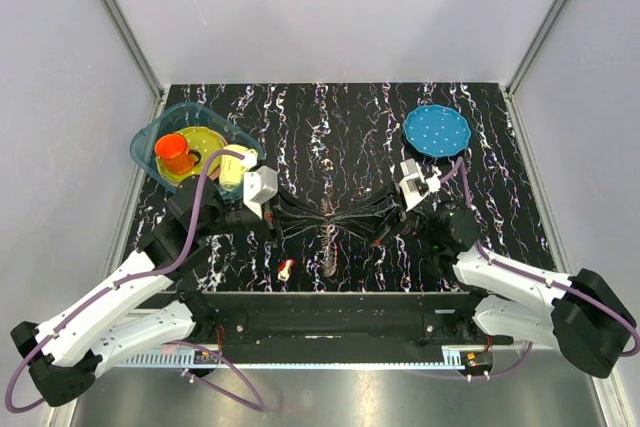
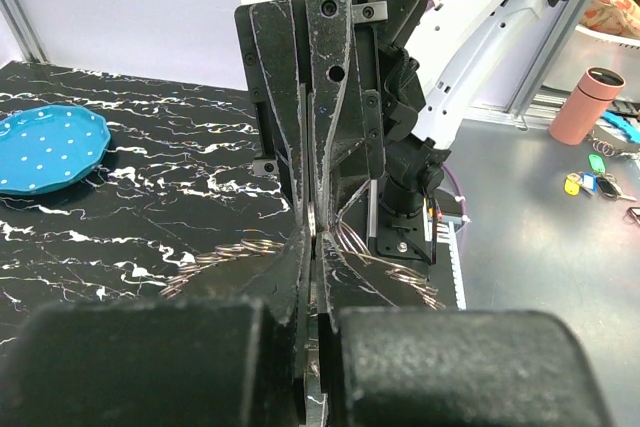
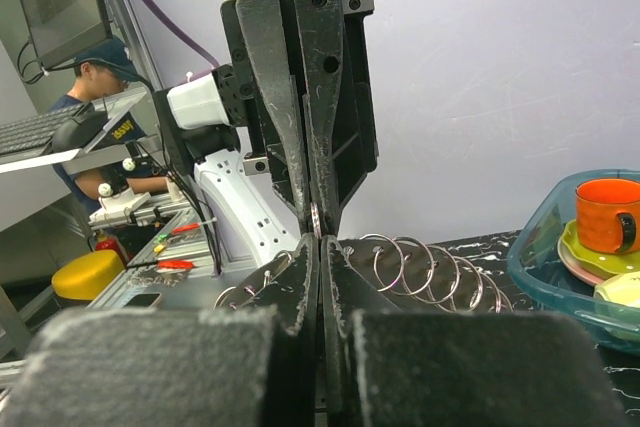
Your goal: Remove the keys from the keyring
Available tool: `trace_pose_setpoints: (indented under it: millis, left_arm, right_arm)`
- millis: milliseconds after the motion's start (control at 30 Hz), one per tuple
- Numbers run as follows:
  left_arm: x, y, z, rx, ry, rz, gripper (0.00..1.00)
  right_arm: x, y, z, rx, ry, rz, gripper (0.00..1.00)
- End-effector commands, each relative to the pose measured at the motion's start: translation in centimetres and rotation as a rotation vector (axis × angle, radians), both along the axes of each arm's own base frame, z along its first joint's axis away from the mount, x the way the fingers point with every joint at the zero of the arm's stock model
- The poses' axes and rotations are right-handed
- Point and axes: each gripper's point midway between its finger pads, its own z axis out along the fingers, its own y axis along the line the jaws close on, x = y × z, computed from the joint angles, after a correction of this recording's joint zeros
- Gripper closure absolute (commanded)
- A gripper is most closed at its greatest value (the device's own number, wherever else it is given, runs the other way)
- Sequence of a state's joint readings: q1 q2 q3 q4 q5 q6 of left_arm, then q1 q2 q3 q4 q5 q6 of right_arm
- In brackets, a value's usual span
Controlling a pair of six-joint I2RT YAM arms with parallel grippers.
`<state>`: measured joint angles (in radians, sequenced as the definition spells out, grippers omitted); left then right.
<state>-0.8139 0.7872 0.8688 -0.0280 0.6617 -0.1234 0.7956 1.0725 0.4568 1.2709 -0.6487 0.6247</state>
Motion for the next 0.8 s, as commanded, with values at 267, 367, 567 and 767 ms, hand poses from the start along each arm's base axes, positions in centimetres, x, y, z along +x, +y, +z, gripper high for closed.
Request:
trace_pose_setpoints:
  millis: [267,367,567,767]
  left_arm:
    - [1.9,0.0,-1.0,0.038,-0.014,0.090,1.00]
    - [3.2,0.4,-2.2,0.074,0.032,0.176,0.70]
    - [6.7,4.1,-4.9,0.098,0.147,0.507,0.46]
    - [8.8,10.5,-11.3,0.097,0.524,0.968,0.36]
  right_arm:
    - [-0.1,-1.5,2.8,0.060,-0.117,-0.096,1.00]
    - [0.6,-1.8,2.4,0.044,-0.089,-0.149,1.00]
    - [1.7,-3.3,0.6,-0.008,-0.042,-0.279,1.00]
    - [2.5,-4.9,-0.6,-0.049,0.001,-0.381,1.00]
